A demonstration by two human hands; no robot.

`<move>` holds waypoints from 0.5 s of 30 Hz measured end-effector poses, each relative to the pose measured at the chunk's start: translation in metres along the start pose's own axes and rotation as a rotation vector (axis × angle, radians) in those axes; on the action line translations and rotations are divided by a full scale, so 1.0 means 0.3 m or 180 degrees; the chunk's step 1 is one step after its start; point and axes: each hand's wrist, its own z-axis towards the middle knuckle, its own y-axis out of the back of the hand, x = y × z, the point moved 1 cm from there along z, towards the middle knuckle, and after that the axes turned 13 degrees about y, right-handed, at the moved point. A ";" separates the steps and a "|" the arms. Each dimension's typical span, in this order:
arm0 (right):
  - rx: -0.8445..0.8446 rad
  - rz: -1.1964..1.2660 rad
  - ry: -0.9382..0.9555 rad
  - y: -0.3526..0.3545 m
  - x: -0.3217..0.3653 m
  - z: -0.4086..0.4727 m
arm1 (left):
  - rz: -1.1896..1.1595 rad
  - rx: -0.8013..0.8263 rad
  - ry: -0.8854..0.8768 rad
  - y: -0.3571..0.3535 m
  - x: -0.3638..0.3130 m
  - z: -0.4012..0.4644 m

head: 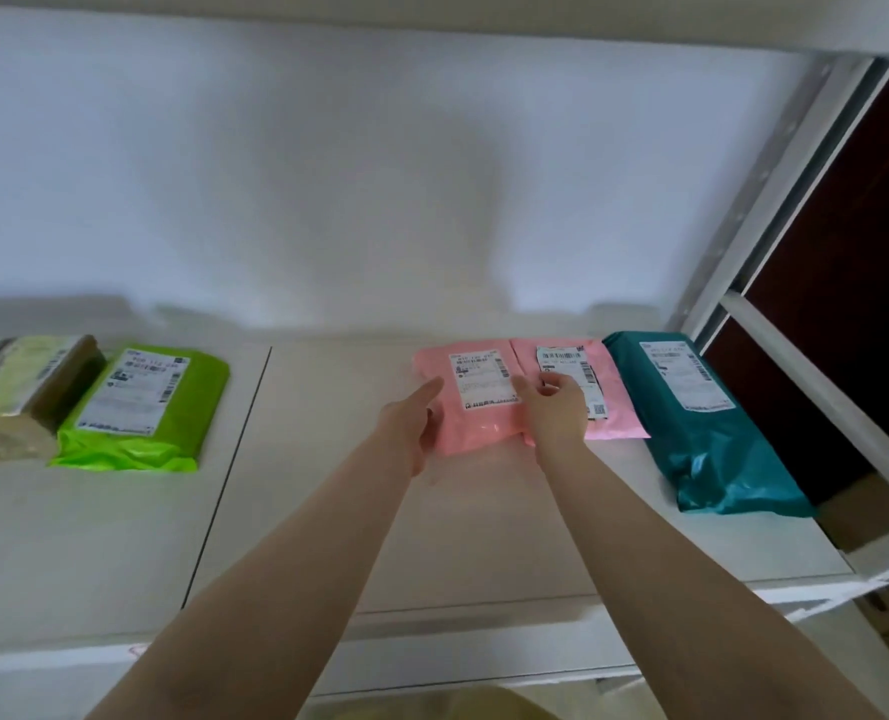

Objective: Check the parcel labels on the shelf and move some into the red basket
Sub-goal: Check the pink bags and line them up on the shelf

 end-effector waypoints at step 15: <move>-0.0033 0.0376 -0.0063 -0.165 0.131 -0.107 | 0.0310 -0.0070 -0.0508 0.082 -0.099 -0.029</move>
